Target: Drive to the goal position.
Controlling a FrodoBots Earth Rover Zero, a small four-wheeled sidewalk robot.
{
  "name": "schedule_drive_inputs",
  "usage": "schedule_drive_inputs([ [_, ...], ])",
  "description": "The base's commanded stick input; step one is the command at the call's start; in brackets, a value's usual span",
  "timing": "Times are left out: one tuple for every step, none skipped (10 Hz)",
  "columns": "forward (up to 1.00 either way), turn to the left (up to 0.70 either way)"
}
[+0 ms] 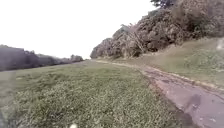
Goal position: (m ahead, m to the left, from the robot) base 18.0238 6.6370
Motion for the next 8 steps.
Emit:
schedule_drive_inputs([
  [0.04,0.0],
  [0.04,0.0],
  [0.05,0.0],
  [0.04,0.0],
  [0.05,0.0],
  [0.05,0.0],
  [0.05,0.0],
  [0.05,0.0],
])
